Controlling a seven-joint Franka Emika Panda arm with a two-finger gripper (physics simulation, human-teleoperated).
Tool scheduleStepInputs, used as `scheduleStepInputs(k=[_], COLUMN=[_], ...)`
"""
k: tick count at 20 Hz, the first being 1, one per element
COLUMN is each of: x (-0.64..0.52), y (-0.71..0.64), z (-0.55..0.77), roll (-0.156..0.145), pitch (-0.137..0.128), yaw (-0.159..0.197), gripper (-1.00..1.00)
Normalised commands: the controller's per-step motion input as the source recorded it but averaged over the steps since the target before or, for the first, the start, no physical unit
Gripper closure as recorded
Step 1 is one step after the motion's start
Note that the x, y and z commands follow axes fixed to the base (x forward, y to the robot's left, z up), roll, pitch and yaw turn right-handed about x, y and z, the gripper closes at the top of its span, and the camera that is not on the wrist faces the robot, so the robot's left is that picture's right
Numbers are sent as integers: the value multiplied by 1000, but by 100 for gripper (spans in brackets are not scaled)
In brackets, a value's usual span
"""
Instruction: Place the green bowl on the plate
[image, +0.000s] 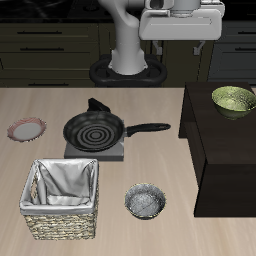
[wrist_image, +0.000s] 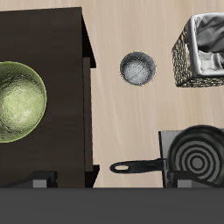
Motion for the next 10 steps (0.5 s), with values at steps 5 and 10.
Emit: scheduleStepInputs(k=[5,10], x=[179,130], y=[269,221], z=[-20,-35], roll=[4,20], pitch=[20,5], yaw=[-10,0], gripper=[-100,-100])
